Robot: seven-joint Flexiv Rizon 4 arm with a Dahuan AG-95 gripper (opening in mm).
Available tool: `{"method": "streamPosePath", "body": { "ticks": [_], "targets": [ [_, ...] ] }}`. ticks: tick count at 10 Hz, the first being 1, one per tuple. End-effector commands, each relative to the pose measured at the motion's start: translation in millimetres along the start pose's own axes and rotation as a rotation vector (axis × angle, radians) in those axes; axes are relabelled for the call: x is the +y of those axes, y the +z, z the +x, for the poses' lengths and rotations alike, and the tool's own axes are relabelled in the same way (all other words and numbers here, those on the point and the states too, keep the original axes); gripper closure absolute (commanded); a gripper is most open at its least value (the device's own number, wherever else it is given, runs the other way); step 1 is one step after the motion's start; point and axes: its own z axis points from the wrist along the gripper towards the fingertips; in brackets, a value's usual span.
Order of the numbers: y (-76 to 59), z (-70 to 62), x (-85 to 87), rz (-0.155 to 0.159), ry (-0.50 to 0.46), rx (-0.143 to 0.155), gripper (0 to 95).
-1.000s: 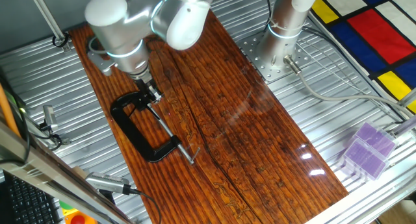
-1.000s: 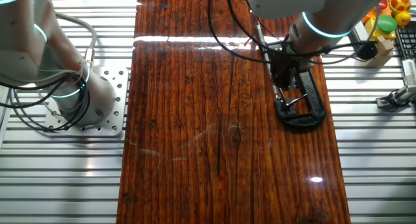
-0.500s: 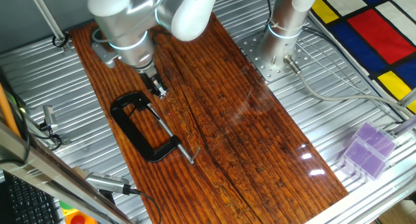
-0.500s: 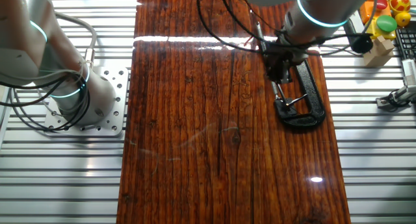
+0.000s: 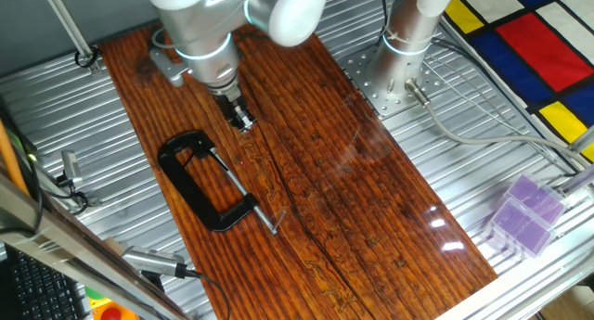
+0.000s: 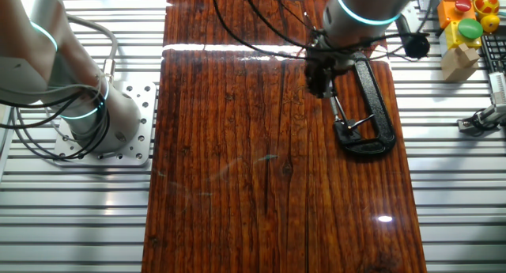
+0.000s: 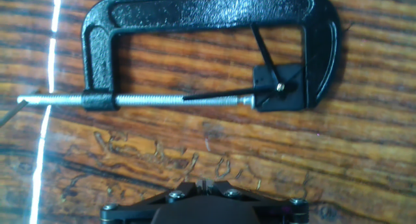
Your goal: Turn the hands of a clock
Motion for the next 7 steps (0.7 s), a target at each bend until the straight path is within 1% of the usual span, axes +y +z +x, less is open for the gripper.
{"method": "streamPosePath", "body": {
  "ticks": [1,4,7],
  "targets": [
    [-5.6,6.6,6.3,0.001,0.01,-0.005,95.0],
    [-7.5,9.4,8.7,0.003,0.016,-0.005,95.0],
    [-7.4,10.3,8.9,0.0,0.012,-0.011,95.0]
  ]
}}
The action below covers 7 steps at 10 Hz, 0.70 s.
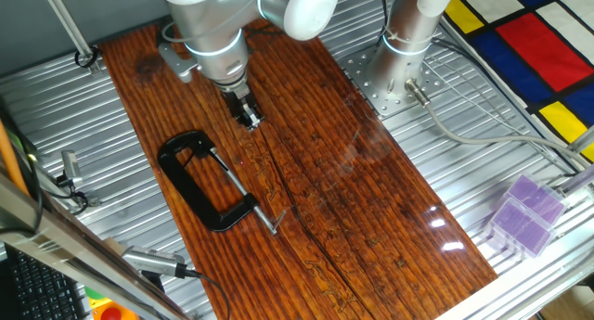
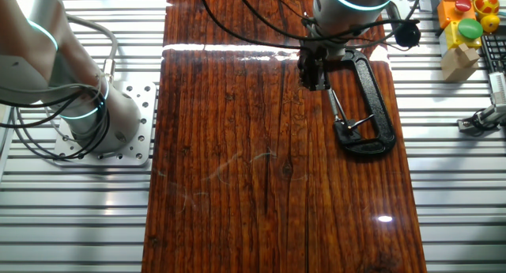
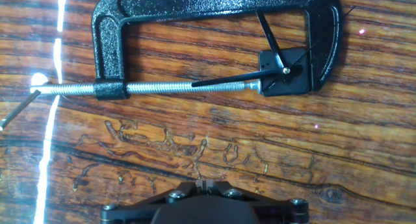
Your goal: Turn the hands of a clock
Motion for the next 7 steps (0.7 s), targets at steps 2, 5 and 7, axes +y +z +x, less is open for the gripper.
{"method": "streamPosePath", "body": {
  "ticks": [2,5,7],
  "targets": [
    [-0.8,1.7,0.2,0.0,0.0,-0.002,95.0],
    [-1.0,2.0,0.4,-0.002,-0.002,-0.004,95.0],
    [-1.1,2.1,0.5,-0.003,-0.009,-0.003,95.0]
  ]
}}
